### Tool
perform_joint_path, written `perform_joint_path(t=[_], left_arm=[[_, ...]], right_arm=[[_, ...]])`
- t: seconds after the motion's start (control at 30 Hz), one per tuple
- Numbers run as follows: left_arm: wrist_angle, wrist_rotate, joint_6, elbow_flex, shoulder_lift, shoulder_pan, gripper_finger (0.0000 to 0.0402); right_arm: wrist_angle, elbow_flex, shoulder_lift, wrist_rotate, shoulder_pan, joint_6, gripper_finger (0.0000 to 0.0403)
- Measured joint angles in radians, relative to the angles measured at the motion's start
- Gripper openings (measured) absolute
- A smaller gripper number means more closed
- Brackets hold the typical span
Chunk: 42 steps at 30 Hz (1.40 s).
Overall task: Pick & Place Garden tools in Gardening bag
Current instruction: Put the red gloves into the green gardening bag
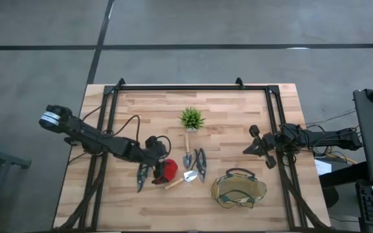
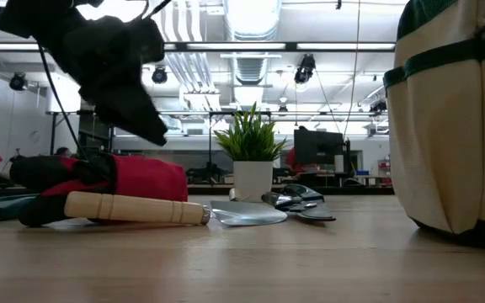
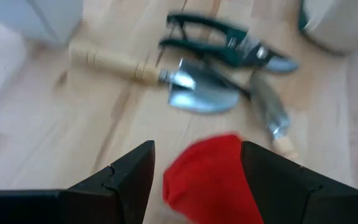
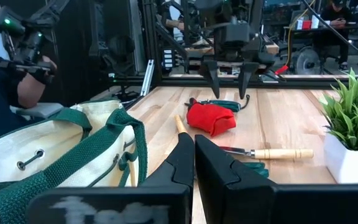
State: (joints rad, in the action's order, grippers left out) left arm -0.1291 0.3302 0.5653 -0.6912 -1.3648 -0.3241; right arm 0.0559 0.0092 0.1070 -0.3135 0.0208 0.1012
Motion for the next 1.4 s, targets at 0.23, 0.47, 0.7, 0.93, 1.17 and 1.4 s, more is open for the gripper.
perform_joint_path(t=[0.23, 0.47, 0.7, 0.93, 1.17, 1.4], left_arm=[[-0.003, -0.003, 0.101, 0.007, -0.073, -0.011, 0.0241], [0.016, -0.009, 0.095, -0.004, -0.158, -0.007, 0.024], [0.049, -0.035, 0.042, -0.004, -0.179, -0.004, 0.0176], [0.084, -0.069, -0.084, 0.0, -0.143, -0.005, 0.002], [0.128, 0.013, -0.15, -0.007, -0.126, -0.005, 0.0011], [0.303, 0.055, -0.267, -0.015, -0.106, -0.027, 0.0009]], right_arm=[[0.0, 0.0, 0.0, 0.0, 0.0, 0.0, 0.0008], [0.0, 0.0, 0.0, 0.0, 0.0, 0.0, 0.0008], [0.0, 0.0, 0.0, 0.0, 0.0, 0.0, 0.0008], [0.0, 0.0, 0.0, 0.0, 0.0, 0.0, 0.0008], [0.0, 0.0, 0.0, 0.0, 0.0, 0.0, 0.0008], [0.0, 0.0, 0.0, 0.0, 0.0, 0.0, 0.0008]])
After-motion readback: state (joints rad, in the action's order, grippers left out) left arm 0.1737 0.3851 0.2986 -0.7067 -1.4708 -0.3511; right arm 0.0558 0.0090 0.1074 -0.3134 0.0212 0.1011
